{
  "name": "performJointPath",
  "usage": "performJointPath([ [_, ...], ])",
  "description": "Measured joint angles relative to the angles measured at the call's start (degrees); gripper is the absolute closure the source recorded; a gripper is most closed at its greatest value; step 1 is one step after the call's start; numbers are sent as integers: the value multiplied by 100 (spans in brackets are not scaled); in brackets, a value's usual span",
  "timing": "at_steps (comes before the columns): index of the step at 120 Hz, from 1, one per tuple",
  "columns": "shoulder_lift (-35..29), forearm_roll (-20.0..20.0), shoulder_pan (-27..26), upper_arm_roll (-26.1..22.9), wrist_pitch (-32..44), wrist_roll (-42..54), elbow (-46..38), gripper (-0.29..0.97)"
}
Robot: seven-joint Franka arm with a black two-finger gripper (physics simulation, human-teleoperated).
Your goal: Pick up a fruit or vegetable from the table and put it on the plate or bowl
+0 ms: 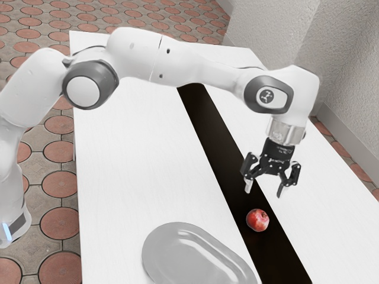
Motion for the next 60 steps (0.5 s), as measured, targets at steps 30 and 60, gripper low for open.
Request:
performJointPath([
  [30, 143, -165, 31, -3, 194, 185, -9, 0],
  [60, 112, -441, -8, 2, 572, 379, -633, 0],
])
